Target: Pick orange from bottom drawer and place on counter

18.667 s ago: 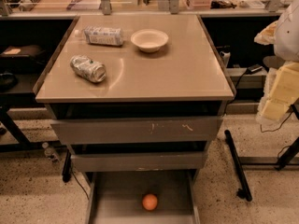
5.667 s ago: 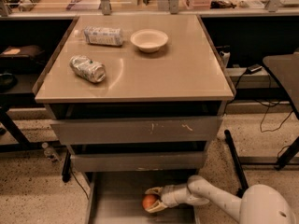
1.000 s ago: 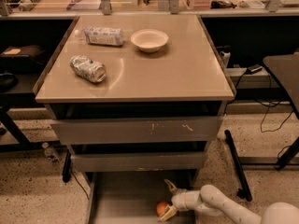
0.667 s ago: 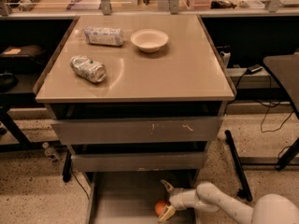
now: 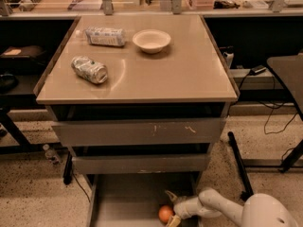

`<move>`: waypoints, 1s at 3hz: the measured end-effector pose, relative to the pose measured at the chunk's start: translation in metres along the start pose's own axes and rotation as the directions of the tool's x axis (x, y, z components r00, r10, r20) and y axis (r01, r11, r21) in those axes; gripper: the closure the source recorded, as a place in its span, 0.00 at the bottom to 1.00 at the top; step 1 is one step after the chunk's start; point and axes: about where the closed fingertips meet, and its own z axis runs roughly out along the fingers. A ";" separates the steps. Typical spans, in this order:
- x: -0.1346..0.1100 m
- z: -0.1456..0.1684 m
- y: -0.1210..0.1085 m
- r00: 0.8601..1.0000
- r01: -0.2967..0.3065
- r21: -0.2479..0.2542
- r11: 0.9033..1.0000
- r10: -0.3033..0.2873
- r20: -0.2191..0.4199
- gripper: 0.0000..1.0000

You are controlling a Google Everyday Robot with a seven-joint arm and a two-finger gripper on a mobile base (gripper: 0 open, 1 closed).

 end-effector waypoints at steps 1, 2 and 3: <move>0.021 0.005 0.007 1.000 -0.015 -0.018 1.000 0.015 -0.020 0.00; 0.021 0.005 0.007 1.000 -0.016 -0.018 1.000 0.016 -0.021 0.19; 0.021 0.005 0.007 1.000 -0.016 -0.018 1.000 0.016 -0.021 0.43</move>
Offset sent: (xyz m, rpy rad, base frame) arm -0.0080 -0.0056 -0.0160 -0.0136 0.0214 0.0067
